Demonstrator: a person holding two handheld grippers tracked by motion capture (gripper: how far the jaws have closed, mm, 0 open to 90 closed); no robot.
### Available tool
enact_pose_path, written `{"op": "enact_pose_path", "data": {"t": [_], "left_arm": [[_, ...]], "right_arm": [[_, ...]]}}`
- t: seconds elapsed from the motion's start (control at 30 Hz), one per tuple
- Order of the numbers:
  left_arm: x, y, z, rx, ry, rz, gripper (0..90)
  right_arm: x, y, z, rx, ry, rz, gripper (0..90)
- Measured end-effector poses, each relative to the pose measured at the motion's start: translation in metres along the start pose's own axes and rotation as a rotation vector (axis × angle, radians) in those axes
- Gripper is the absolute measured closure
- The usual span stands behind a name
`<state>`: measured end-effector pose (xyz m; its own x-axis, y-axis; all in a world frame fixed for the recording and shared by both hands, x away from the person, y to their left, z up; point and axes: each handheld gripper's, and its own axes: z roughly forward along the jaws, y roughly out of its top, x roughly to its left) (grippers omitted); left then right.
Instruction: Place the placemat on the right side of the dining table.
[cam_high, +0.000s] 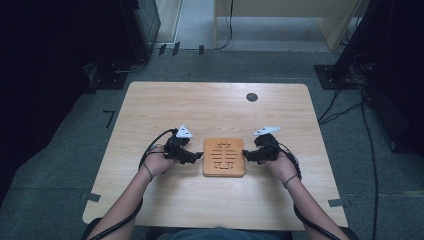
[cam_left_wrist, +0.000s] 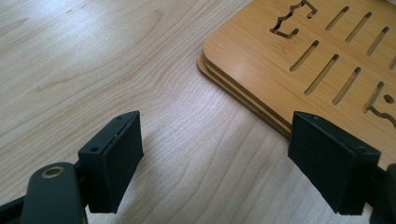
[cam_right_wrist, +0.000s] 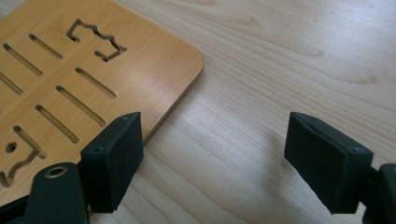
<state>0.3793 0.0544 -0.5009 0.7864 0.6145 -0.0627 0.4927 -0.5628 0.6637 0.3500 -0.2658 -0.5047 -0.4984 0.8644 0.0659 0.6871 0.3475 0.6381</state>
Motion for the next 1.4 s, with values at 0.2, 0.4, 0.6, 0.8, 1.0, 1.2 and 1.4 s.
{"op": "enact_pose_path", "data": {"t": [0.2, 0.4, 0.6, 0.8, 1.0, 1.2, 1.4], "left_arm": [[0.001, 0.001, -0.001, -0.003, -0.001, 0.0, 17.2], [0.002, 0.001, -0.004, -0.015, 0.0, -0.003, 17.2], [0.004, 0.002, -0.008, -0.02, 0.007, -0.002, 17.2], [0.005, 0.001, -0.011, -0.02, 0.007, -0.013, 17.2], [0.003, 0.002, -0.012, -0.008, -0.015, -0.025, 17.2], [0.002, 0.0, -0.013, -0.005, -0.015, -0.024, 17.2], [0.002, 0.0, -0.014, -0.005, -0.016, -0.032, 17.2]], "right_arm": [[0.003, 0.002, 0.0, -0.008, -0.009, -0.022, 19.9], [0.006, 0.004, 0.0, -0.009, -0.013, -0.031, 19.8], [0.009, 0.006, 0.0, -0.007, -0.006, -0.058, 18.5], [0.013, 0.009, 0.001, -0.015, 0.001, -0.086, 17.9], [0.017, 0.01, 0.004, -0.012, 0.016, -0.082, 17.5], [0.02, 0.011, 0.006, -0.014, 0.02, -0.088, 17.3], [0.022, 0.011, 0.006, -0.01, 0.024, -0.092, 17.2]]}}
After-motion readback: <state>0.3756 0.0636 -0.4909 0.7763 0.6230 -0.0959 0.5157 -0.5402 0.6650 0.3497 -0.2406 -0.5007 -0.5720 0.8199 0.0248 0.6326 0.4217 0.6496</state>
